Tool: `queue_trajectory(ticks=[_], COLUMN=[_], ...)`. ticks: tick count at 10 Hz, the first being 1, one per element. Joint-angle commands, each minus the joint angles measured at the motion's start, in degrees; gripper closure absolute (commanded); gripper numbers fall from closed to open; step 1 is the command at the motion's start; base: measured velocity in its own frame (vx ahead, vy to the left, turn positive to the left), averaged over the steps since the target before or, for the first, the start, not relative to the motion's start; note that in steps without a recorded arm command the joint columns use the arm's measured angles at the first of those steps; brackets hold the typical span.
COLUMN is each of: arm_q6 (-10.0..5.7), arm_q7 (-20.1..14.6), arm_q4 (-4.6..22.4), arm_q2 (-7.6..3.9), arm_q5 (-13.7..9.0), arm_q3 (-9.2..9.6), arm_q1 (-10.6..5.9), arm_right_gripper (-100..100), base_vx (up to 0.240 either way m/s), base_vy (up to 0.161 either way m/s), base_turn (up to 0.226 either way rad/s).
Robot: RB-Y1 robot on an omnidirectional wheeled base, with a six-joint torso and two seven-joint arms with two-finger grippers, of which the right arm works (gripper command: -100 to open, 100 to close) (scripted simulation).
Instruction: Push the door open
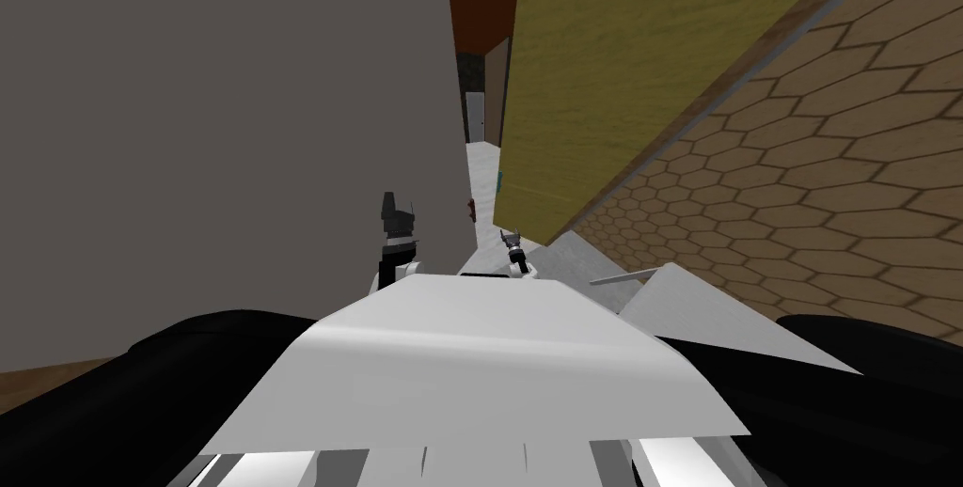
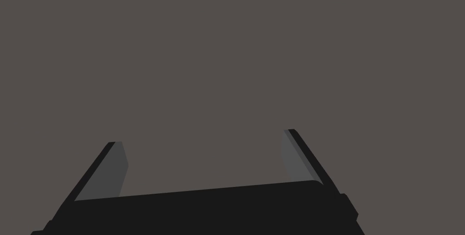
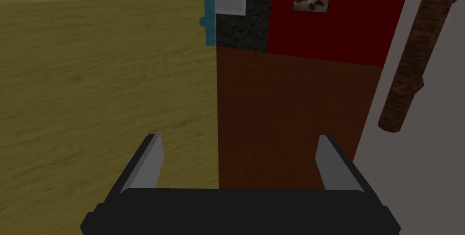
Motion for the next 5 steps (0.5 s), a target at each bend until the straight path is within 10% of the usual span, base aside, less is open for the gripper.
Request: queue_trajectory(ticks=[1,5], arm_q6=[-0.1,-0.34], arm_q7=[-0.08,-0.39], arm_q4=[0.11,0.23], arm_q2=[-0.27,-1.12], arm_q5=[-0.01,0.01], arm_q3=[0.28,1.43], arm_q1=[-0.1,-0.3], arm_right_gripper=[-100,-100], base_vx=[0.062,0.09], base_vy=[-0.161,-0.203], base_turn=[-0.065,-0.101])
